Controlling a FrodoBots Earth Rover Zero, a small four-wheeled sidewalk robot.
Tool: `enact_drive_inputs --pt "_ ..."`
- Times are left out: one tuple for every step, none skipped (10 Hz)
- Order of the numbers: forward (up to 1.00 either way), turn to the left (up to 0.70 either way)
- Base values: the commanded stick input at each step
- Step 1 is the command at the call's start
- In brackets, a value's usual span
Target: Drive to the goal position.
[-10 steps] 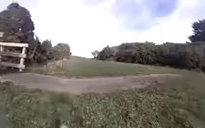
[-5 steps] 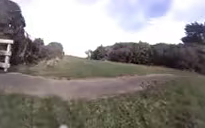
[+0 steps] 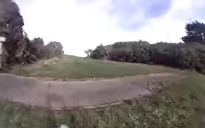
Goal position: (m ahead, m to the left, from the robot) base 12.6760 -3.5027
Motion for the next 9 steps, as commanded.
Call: enact_drive_inputs --pt "0.85 0.00" --pt "0.85 0.00" --pt "0.85 0.00" --pt "0.85 0.00" --pt "0.85 0.00" --pt "0.85 0.00" --pt "0.85 -0.01" --pt "0.85 -0.22" --pt "0.85 -0.34"
